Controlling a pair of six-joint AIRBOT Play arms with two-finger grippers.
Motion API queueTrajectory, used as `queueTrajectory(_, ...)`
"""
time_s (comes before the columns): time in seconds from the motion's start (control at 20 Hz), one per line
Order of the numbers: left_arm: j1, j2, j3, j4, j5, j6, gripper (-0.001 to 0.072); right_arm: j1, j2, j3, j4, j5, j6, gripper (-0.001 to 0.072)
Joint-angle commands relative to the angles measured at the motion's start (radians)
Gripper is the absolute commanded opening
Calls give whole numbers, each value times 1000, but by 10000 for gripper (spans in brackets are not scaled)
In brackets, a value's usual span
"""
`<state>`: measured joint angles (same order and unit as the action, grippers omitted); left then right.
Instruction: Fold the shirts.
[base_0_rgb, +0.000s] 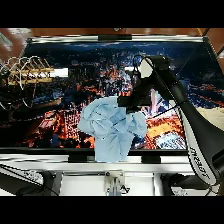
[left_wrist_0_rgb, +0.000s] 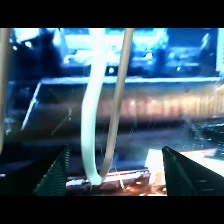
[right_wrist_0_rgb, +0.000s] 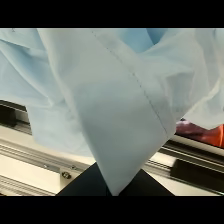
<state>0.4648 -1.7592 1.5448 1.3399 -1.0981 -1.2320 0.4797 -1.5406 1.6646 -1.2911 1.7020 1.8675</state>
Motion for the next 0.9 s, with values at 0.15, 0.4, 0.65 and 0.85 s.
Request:
queueTrajectory(0.15, -13, -30, -1, 49, -4, 5, 660, 0, 0, 0, 8, -1, 5, 63)
queueTrajectory(0.4, -12, -67, -1, 11, -53, 6, 503, 0, 0, 0, 2, -1, 5, 63)
queueTrajectory(0.65, -10, -76, -1, 11, -58, 6, 188, 0, 0, 0, -1, -1, 5, 63)
queueTrajectory(0.85, -11, -75, 2, 11, -38, 6, 60, 0, 0, 0, -1, -1, 4, 63)
